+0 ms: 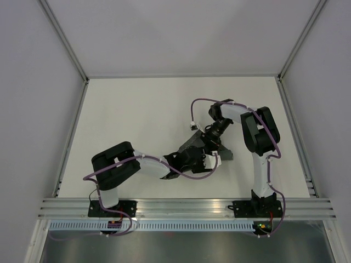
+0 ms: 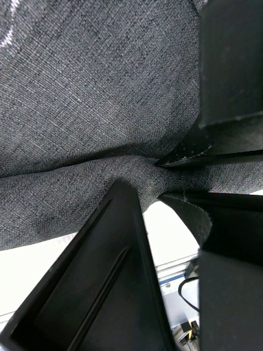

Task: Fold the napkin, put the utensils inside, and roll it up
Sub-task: Roll the napkin with the utensil

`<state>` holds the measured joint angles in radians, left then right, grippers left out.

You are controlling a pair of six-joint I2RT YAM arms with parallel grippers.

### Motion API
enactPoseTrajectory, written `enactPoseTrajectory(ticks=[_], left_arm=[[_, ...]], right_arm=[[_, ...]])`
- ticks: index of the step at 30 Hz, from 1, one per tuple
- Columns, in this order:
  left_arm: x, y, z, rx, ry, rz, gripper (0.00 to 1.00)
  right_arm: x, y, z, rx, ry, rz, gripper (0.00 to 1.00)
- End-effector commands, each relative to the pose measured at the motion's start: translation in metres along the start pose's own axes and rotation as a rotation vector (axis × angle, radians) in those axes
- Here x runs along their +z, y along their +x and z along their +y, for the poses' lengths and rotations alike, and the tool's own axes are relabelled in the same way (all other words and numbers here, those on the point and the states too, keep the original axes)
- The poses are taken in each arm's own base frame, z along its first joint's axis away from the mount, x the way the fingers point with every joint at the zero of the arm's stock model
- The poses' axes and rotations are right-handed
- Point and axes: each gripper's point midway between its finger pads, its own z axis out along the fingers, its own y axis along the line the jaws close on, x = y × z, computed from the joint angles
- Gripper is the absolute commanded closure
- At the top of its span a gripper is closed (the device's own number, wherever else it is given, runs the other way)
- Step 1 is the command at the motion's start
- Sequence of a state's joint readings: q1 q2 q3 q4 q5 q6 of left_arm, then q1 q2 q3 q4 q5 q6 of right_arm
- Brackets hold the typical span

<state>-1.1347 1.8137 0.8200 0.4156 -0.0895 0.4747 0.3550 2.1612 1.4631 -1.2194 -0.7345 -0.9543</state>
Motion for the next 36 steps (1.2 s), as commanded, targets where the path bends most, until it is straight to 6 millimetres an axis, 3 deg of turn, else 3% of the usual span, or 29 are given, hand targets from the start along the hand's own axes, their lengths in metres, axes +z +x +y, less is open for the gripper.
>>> enactPoseTrajectory(ticks=[1,5,6,12,17,21,27,30,33,36], left_arm=[[0.010,0.002,0.012,0.074,-0.063,0.016,0.34],[0.015,0.016,0.006,0.068,-0.058,0.056,0.45],[0.016,0.022,0.003,0.065,-0.049,0.072,0.53],[0.015,0.034,-0.012,0.025,0.013,0.110,0.74],[0.016,0.032,-0.025,-0.011,0.091,0.122,0.95],[0.015,0.027,-0.039,-0.053,0.176,0.114,0.98],[0.010,0.025,-0.051,-0.113,0.244,0.112,0.98],[0.008,0.027,-0.056,-0.140,0.277,0.119,0.98],[0.006,0.032,-0.061,-0.188,0.322,0.132,0.98],[0.004,0.033,-0.061,-0.264,0.382,0.138,0.98]], right_arm=[[0.014,0.014,-0.029,-0.043,0.048,0.067,0.78],[0.014,0.015,-0.029,-0.038,0.041,0.063,0.77],[0.014,0.014,-0.029,-0.038,0.035,0.059,0.76],[0.014,0.013,-0.026,-0.035,0.022,0.055,0.71],[0.005,0.003,-0.022,-0.043,0.037,0.017,0.55],[-0.012,-0.013,-0.017,-0.057,0.063,-0.059,0.40],[-0.064,-0.049,-0.007,-0.060,0.120,-0.288,0.33],[-0.111,-0.059,-0.002,-0.056,0.163,-0.458,0.32],[-0.140,-0.063,0.004,-0.073,0.181,-0.570,0.32],[-0.173,-0.043,0.005,-0.076,0.252,-0.669,0.32]])
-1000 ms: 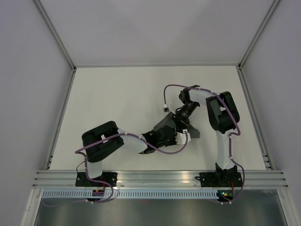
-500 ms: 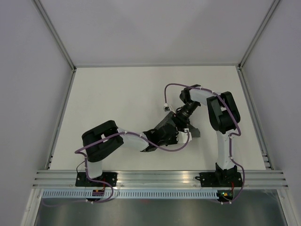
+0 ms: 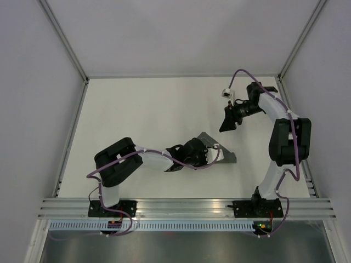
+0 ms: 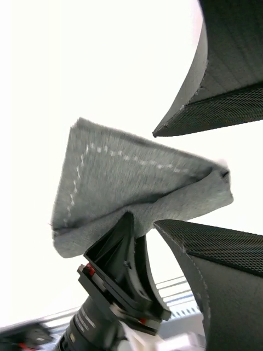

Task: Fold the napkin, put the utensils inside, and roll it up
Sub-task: Roll the napkin with the utensil

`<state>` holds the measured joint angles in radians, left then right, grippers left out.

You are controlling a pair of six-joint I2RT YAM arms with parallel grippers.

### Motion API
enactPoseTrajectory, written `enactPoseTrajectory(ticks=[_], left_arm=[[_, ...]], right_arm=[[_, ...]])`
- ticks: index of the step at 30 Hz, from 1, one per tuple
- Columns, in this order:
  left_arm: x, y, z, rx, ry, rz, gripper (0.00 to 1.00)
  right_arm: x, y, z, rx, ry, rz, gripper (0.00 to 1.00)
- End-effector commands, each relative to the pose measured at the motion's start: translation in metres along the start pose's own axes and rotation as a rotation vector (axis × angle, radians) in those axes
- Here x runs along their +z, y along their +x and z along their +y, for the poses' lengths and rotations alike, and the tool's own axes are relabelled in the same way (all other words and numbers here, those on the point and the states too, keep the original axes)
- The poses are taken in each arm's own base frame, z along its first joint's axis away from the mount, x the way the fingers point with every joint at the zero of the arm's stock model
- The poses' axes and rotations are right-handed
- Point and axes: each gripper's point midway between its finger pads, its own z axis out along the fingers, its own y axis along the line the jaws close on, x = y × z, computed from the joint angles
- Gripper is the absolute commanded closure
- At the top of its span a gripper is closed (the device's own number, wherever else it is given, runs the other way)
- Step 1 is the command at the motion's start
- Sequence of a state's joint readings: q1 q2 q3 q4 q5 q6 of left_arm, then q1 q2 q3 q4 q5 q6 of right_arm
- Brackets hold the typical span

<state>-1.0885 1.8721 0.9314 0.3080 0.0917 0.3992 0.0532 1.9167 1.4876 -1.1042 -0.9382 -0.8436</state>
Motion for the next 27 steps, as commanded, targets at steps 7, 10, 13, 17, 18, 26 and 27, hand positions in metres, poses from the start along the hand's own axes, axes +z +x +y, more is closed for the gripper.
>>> enactPoseTrajectory(ticks=[7,10,13,17,18,26,27], left_arm=[[-0.012,0.056,-0.044,-0.405,0.377,0.165,0.98],[-0.012,0.059,-0.045,-0.481,0.438,0.186,0.98],[-0.008,0.060,-0.044,-0.531,0.475,0.203,0.98],[-0.005,0.071,-0.044,-0.614,0.509,0.274,0.98],[-0.004,0.069,-0.039,-0.625,0.509,0.271,0.98],[-0.002,0.066,-0.031,-0.726,0.536,0.310,0.97],[-0.003,0.065,-0.031,-0.733,0.539,0.319,0.97]], right_arm=[[-0.061,-0.005,0.042,-0.310,0.186,-0.221,0.29],[-0.055,0.007,0.050,-0.422,0.307,-0.199,0.27],[-0.034,0.023,0.059,-0.551,0.410,-0.149,0.26],[-0.008,0.040,0.060,-0.688,0.523,-0.067,0.22],[0.007,0.049,0.066,-0.712,0.494,-0.035,0.22],[0.049,0.072,0.053,-0.823,0.545,0.113,0.22],[0.057,0.077,0.054,-0.837,0.529,0.133,0.22]])
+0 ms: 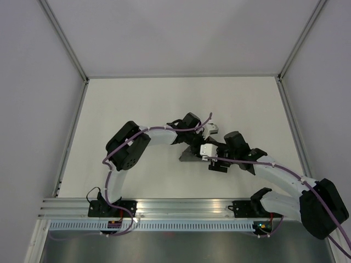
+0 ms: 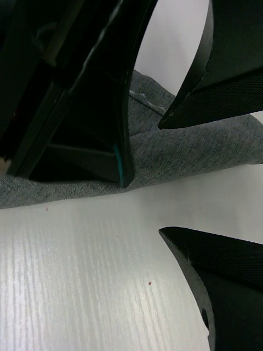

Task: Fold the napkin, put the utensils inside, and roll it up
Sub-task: Roll the napkin with the utensil

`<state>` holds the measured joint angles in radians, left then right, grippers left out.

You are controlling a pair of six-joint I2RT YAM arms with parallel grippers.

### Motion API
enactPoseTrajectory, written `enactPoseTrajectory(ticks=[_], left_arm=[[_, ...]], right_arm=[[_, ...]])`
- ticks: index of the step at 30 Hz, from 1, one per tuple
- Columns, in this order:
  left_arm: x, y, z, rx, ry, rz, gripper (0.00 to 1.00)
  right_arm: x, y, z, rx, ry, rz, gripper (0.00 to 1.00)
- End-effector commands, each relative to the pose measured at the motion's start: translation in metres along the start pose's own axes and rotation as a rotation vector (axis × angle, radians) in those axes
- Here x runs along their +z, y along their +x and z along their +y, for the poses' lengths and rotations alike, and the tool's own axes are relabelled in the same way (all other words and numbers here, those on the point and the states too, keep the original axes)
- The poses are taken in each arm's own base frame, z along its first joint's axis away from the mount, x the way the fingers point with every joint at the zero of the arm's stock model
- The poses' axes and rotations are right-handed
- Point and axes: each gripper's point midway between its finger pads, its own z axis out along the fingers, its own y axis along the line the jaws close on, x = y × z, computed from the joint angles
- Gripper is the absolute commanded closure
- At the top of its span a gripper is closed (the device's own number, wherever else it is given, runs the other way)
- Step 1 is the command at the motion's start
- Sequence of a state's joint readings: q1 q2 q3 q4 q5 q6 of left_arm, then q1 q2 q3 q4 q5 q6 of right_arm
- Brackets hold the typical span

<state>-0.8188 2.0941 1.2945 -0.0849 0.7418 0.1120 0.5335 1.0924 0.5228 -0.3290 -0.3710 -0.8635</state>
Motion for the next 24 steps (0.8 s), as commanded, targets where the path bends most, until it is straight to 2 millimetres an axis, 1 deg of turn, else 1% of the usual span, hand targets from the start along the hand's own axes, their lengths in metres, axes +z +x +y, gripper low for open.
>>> enactPoseTrajectory(ticks=[1,2,3,4,5,6,10,12,13,15,16,17,20,21,22,24], left_arm=[[0.006,0.078,-0.004,-0.248,0.001,0.238,0.97],[0.006,0.078,-0.003,-0.253,0.000,0.241,0.97],[0.005,0.076,-0.004,-0.260,0.001,0.247,0.97],[0.006,0.077,-0.003,-0.264,0.002,0.250,0.97],[0.005,0.077,-0.003,-0.267,0.002,0.254,0.97],[0.005,0.076,-0.003,-0.269,0.001,0.259,0.97],[0.004,0.076,-0.003,-0.283,0.007,0.260,0.94],[0.003,0.074,-0.003,-0.287,0.014,0.255,0.92],[0.002,0.073,-0.003,-0.288,0.014,0.252,0.90],[0.000,0.071,-0.002,-0.287,0.013,0.245,0.87],[-0.001,0.069,-0.001,-0.288,0.010,0.240,0.82],[-0.003,0.067,0.000,-0.289,0.006,0.235,0.79],[-0.008,0.056,0.001,-0.274,0.004,0.206,0.73],[-0.011,0.048,0.000,-0.263,0.000,0.188,0.71],[-0.013,0.044,0.001,-0.265,-0.004,0.176,0.67],[-0.021,0.028,0.004,-0.247,-0.017,0.122,0.62]], right_arm=[[0.009,0.002,-0.022,-0.072,0.132,0.051,0.23],[0.012,0.000,-0.024,-0.083,0.144,0.048,0.23],[0.017,0.003,-0.019,-0.092,0.132,0.061,0.23],[0.018,0.006,-0.020,-0.094,0.144,0.077,0.23],[0.020,0.005,-0.022,-0.101,0.154,0.077,0.24],[0.022,0.006,-0.020,-0.103,0.145,0.084,0.24],[0.026,0.011,-0.019,-0.104,0.146,0.099,0.26],[0.028,0.014,-0.017,-0.103,0.137,0.105,0.30],[0.028,0.015,-0.016,-0.102,0.132,0.108,0.33],[0.030,0.018,-0.014,-0.102,0.118,0.120,0.42],[0.030,0.020,-0.012,-0.100,0.112,0.127,0.46],[0.031,0.022,-0.010,-0.098,0.099,0.137,0.50],[0.032,0.023,-0.008,-0.095,0.080,0.148,0.55],[0.032,0.024,-0.006,-0.093,0.070,0.150,0.56],[0.032,0.025,-0.004,-0.087,0.059,0.155,0.58],[0.032,0.023,-0.002,-0.077,0.042,0.151,0.63]])
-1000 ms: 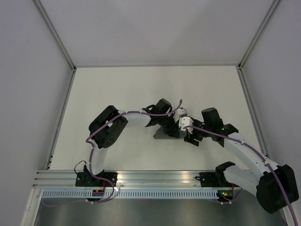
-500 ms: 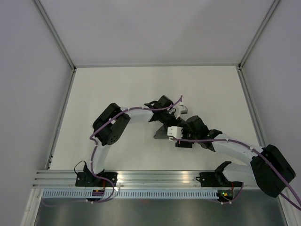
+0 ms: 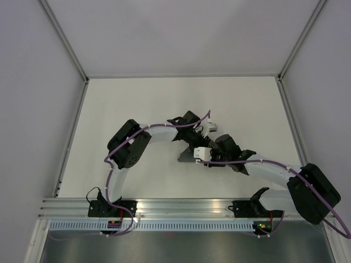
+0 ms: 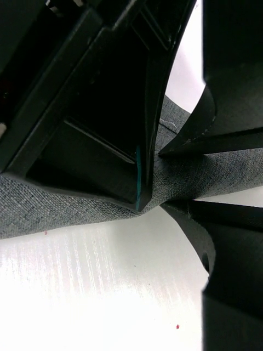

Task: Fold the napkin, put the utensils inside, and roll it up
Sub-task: Roll the napkin with the utensil

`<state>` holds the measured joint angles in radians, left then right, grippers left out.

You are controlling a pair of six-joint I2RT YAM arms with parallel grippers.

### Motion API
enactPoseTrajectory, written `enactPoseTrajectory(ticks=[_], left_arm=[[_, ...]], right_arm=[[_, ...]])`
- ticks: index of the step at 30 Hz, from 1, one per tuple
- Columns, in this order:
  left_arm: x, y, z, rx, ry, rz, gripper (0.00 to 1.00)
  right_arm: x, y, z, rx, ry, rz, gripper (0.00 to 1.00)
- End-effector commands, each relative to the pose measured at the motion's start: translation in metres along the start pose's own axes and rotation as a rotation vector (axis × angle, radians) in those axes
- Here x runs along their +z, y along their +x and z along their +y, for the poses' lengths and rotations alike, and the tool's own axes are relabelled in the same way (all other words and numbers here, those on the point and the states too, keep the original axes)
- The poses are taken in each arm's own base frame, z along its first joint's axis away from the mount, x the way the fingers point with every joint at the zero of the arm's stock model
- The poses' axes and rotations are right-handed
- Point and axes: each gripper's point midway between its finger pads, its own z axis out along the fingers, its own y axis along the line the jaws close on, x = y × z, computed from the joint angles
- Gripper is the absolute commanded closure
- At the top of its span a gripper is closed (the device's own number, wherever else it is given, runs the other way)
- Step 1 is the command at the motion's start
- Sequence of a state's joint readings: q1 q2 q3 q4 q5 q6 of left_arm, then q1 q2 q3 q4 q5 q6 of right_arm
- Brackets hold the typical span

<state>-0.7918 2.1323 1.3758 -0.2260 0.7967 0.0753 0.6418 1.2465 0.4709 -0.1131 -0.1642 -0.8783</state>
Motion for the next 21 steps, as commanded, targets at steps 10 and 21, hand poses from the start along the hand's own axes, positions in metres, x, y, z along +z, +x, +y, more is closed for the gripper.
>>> enactPoseTrajectory(ticks=[10,21], left_arm=[[-0.056,-0.045,-0.010,-0.070,-0.071,-0.203,0.53],[-0.131,-0.074,0.000,-0.018,-0.367,-0.550,0.54]], right_arm=[[0.000,0.007,0.026,0.051,-0.177,0.069,0.75],[0.001,0.000,0.028,0.121,-0.327,0.066,0.76]])
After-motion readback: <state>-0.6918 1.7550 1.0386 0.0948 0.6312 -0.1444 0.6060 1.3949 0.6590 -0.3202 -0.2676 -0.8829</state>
